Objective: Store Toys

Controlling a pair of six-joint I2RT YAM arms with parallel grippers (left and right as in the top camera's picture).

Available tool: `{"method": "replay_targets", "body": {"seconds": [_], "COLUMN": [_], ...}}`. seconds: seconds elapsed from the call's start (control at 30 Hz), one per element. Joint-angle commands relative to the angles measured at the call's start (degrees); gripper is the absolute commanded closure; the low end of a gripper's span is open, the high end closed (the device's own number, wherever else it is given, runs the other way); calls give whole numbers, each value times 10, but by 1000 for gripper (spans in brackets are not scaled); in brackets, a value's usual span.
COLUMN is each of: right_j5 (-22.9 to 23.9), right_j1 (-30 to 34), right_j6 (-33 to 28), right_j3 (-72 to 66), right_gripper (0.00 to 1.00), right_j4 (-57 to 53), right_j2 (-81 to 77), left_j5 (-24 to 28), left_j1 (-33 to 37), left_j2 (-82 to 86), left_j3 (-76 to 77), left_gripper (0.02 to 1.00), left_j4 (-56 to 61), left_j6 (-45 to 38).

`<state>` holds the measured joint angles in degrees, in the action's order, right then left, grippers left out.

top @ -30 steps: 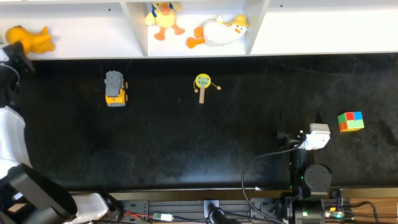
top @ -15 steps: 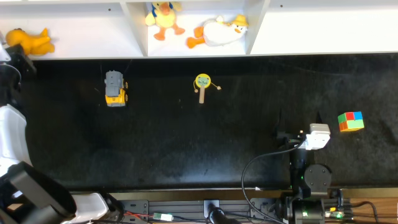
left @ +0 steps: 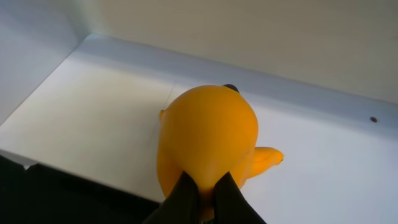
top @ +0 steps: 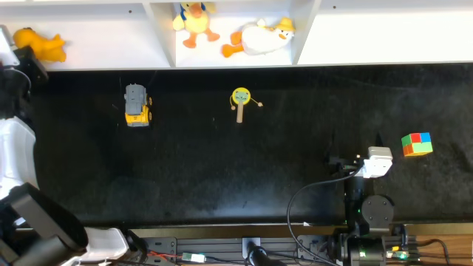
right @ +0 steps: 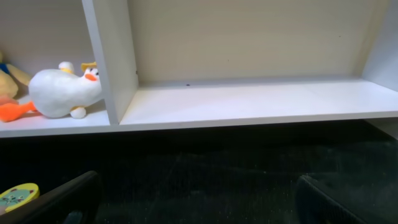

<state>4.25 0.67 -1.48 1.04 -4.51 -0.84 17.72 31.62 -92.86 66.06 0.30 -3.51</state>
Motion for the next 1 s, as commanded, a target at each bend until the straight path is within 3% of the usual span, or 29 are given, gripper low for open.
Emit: {"method": "replay_targets", "body": {"seconds": [0.03,1.0], "right_j5": [-2,-2], "right_j1": [0,0], "right_j6": [2,2], "right_j3": [-8,-8], "right_gripper": [5,5], "right_j4": [3,3], "right_j2": [6,6], "left_j5": [-5,-3], "left_j1": [-10,-33], "left_j2": [-15,-46], "left_j3": [15,15], "left_gripper": [943,936], "left_j4": [10,55], "left_j6": [-9,-5]}}
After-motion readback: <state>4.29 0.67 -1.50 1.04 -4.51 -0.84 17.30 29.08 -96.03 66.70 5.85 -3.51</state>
